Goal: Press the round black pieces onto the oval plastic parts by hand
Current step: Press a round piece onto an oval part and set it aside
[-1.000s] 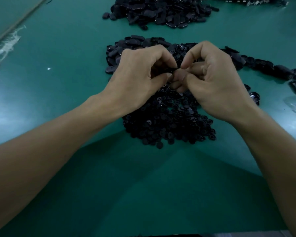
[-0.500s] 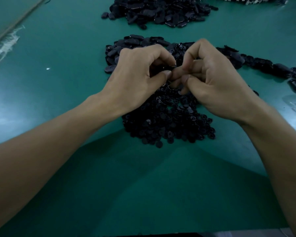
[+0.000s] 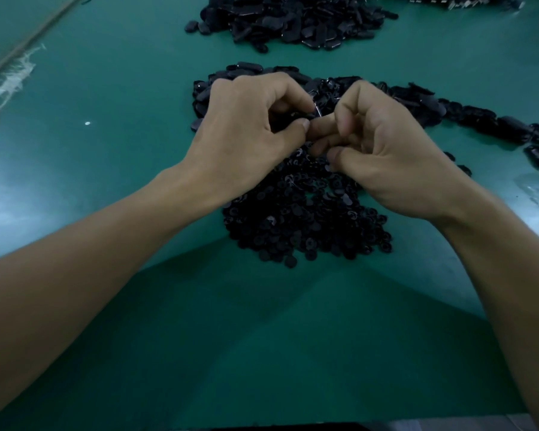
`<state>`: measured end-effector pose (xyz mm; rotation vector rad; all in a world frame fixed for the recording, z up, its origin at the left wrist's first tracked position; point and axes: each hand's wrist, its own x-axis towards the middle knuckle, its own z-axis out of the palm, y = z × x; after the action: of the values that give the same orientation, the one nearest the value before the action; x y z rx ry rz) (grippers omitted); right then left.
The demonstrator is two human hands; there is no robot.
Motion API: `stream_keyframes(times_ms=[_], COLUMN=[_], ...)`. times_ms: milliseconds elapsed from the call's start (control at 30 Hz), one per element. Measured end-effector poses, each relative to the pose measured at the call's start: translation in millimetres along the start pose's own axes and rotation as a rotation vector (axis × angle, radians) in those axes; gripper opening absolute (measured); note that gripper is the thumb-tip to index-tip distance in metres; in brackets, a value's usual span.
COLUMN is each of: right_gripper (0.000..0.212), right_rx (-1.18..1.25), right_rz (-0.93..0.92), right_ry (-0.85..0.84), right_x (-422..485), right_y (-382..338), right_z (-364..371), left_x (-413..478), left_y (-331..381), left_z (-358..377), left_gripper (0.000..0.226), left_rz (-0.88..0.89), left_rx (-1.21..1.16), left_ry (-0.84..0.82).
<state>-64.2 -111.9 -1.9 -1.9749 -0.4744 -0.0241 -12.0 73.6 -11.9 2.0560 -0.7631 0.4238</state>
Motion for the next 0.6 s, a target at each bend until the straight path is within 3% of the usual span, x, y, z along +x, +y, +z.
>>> stream_keyframes(times_ms=[167,333,467,600], right_gripper=[0.024,0.020,0.010,0.009], right_rx=[-0.157,-0.297,-0.250,-0.184], right_rz=[0.021,-0.007,0.006,0.026], right_ry=[0.148,0.271,0.268,0.294], right_x=[1.1,2.9,2.6,2.5], right_y=[1.4,6.0,6.0,3.2], right_z=[1.6,-3.1,-3.7,-3.0], left_x=[-0.5,0.1,1.4,0.8], left_y=[0.1,-0.1,0.3,0.5], left_z=[1.9,2.8,2.6,5.0], left_gripper=[0.011,0.016,0.018,0.015], left_rz=[-0.041,-0.100,-0.176,-0.219], left_rx=[-0.050,-0.214,-0.379,-0.437], left_ry=[0.014,-0.104,-0.174,-0.138])
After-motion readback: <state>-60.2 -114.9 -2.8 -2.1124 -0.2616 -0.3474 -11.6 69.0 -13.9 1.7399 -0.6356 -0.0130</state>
